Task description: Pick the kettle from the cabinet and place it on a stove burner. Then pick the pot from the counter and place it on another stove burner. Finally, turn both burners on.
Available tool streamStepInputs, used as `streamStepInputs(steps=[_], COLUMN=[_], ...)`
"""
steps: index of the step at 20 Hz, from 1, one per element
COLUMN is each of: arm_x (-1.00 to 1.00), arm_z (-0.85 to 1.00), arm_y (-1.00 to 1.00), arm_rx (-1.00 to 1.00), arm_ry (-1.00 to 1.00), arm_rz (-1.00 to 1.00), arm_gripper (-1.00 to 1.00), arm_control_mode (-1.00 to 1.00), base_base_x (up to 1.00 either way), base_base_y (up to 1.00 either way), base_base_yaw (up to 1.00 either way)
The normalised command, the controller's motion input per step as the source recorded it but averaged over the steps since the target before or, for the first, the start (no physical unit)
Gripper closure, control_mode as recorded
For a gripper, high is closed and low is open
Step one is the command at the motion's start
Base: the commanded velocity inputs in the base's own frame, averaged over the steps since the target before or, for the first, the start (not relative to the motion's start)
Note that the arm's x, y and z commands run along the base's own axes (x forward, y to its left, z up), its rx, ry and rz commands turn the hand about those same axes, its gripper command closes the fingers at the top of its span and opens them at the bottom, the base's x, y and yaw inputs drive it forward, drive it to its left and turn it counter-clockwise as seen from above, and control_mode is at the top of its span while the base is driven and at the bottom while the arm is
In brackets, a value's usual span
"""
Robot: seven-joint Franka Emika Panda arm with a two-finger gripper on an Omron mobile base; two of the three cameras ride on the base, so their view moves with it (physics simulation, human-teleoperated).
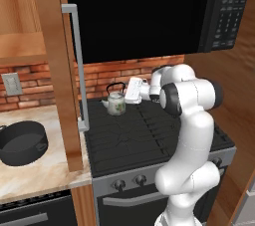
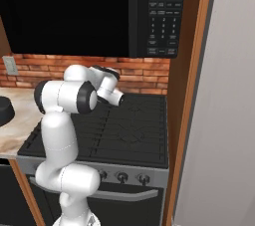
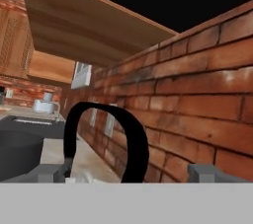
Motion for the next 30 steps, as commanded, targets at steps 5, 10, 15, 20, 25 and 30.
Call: streamStepInputs(steps=[5, 10, 15, 20, 25, 30], arm_x=[-0.03, -0.03, -0.11, -0.34, -0.49, -0.51], arm_z=[0.0, 0.0, 0.0, 0.0, 0.05, 0.17], arm_y=[-0.16, -0.18, -0.18, -0.14, -0.03, 0.0], arm_rx=[0.03, 0.03, 0.03, 0.02, 0.0, 0.0], arm_ry=[-0.04, -0.03, -0.04, -0.1, -0.12, -0.14], arm_rz=[0.0, 0.0, 0.0, 0.0, 0.0, 0.0], arm_gripper=[-1.0, -1.0, -1.0, -1.0, -1.0, -1.0], arm_control_mode=[-1.0, -1.0, -1.0, -1.0, -1.0, -1.0], base_base_x=[0.0, 0.0, 0.0, 0.0, 0.0, 0.0], base_base_y=[0.0, 0.0, 0.0, 0.0, 0.0, 0.0], base_base_yaw=[0.0, 0.0, 0.0, 0.0, 0.0, 0.0])
